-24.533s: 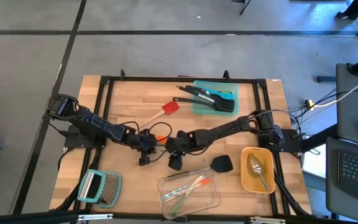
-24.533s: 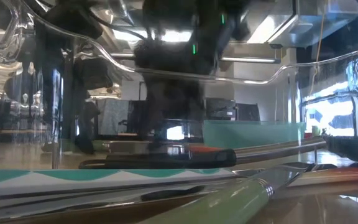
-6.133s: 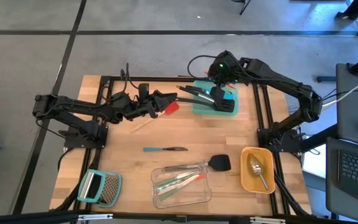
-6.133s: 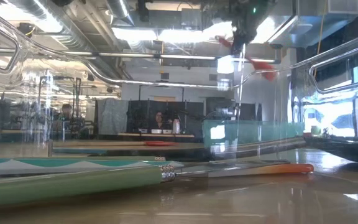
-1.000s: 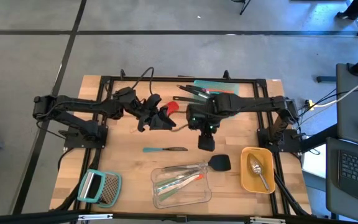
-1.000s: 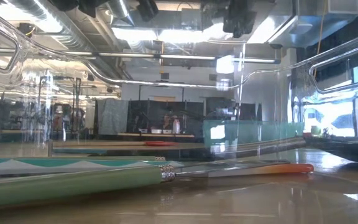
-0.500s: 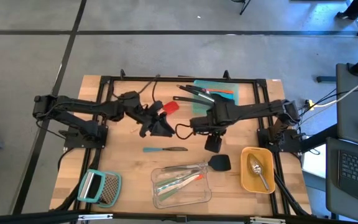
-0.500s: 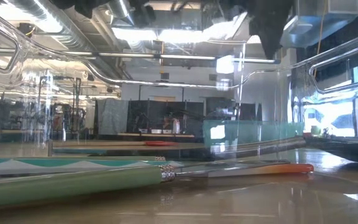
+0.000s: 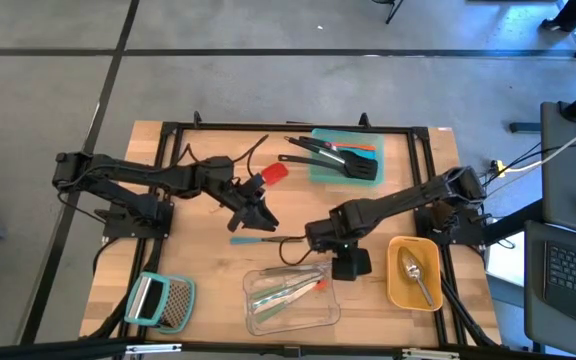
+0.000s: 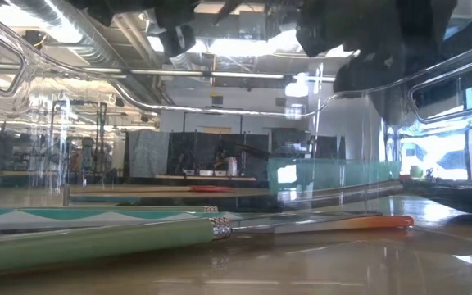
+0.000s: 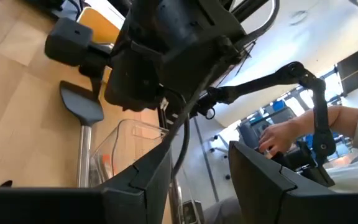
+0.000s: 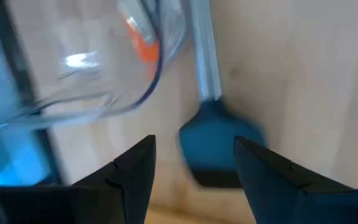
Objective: Pick & Place Kitchen Items
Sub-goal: Put the black spatula into the green bin
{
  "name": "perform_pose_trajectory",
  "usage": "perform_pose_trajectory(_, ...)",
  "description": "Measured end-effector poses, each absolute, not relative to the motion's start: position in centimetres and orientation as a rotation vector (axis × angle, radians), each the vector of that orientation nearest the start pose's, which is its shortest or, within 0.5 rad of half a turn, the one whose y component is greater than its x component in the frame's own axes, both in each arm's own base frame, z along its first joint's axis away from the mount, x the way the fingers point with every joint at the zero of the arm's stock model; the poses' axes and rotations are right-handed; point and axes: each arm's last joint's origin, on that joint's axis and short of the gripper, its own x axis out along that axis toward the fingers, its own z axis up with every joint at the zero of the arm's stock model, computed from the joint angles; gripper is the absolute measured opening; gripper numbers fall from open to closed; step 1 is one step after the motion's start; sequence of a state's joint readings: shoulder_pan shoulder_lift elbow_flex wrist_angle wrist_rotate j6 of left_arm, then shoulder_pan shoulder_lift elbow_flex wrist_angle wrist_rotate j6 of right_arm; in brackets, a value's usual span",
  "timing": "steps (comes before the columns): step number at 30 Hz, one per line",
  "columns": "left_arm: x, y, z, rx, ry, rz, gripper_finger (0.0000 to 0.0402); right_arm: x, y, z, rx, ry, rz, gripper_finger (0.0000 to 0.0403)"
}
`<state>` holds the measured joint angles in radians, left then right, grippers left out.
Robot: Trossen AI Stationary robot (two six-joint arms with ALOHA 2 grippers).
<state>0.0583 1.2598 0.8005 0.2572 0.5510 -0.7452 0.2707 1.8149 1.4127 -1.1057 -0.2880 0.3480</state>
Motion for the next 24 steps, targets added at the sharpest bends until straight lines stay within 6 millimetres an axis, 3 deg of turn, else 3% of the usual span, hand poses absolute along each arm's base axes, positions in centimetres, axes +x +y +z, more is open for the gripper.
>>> perform_pose_trajectory(6, 27.6, 0.0, 28.1, -0.787, 0.371, -0.399, 0.0155, 33.0, 11.0, 21.4, 0.046, 1.431, 0.291, 0.0218)
perform_pose_trajectory(11, 27.6, 0.0, 28.1, -0.788, 0.371, -0.398, 0.0155, 32.7, 11.2, 20.4, -0.078, 1.406, 0.303, 0.0218)
perform_pose_trajectory(24, 27.6, -0.1, 28.1, -0.787, 0.369, -0.394, 0.0155, 31.1, 10.9, 17.1, -0.049, 1.478, 0.321, 0.0218)
